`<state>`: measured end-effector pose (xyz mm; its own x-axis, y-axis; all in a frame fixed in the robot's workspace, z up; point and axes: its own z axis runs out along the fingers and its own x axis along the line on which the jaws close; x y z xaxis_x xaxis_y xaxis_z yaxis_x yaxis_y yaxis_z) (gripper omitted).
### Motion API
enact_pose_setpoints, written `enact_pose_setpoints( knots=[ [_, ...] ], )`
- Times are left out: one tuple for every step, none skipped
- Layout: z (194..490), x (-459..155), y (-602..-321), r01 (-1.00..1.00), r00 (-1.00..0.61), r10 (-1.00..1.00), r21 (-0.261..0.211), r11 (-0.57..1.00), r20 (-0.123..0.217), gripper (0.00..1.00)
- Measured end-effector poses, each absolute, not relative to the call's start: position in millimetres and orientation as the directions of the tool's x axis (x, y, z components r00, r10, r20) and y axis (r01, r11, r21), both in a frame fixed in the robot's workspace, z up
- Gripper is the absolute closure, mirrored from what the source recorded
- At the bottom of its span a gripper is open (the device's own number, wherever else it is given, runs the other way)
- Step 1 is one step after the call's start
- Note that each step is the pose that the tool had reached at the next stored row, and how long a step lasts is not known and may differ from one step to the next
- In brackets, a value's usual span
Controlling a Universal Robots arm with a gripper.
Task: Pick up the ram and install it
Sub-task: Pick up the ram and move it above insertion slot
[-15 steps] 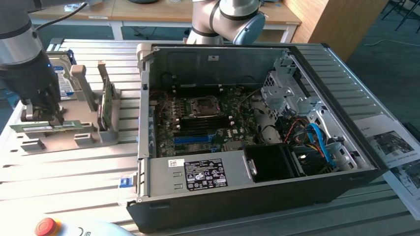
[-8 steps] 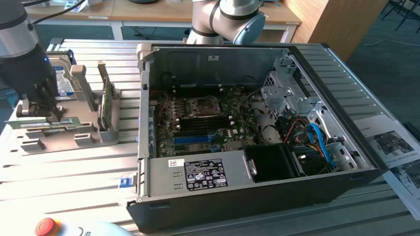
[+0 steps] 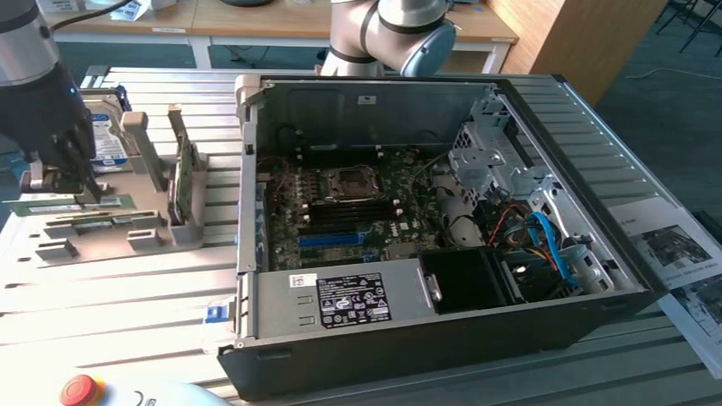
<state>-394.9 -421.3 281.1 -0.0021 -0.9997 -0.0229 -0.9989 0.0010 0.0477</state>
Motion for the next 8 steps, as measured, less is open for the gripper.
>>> enact_pose_setpoints(
  knots=[
    [282.7,-395.0,-421.3,-0.999,-0.002,-1.000,0.048,0.001,-0.023,0.88],
    [284.4,-395.0,-421.3,-0.999,-0.002,-1.000,0.048,0.001,-0.023,0.88],
    [285.9,-395.0,-421.3,-0.999,-0.002,-1.000,0.048,0.001,-0.023,0.88],
    [287.4,-394.9,-421.3,-0.999,-0.002,-1.000,0.048,0.001,-0.023,0.88],
    [288.7,-394.9,-421.3,-0.999,-0.002,-1.000,0.048,0.001,-0.023,0.88],
    [290.1,-395.0,-421.3,-0.999,-0.002,-1.000,0.048,0.001,-0.023,0.88],
    [291.5,-395.0,-421.3,-0.999,-0.002,-1.000,0.048,0.001,-0.023,0.88],
    [293.0,-395.0,-421.3,-0.999,-0.002,-1.000,0.048,0.001,-0.023,0.88]
  ],
)
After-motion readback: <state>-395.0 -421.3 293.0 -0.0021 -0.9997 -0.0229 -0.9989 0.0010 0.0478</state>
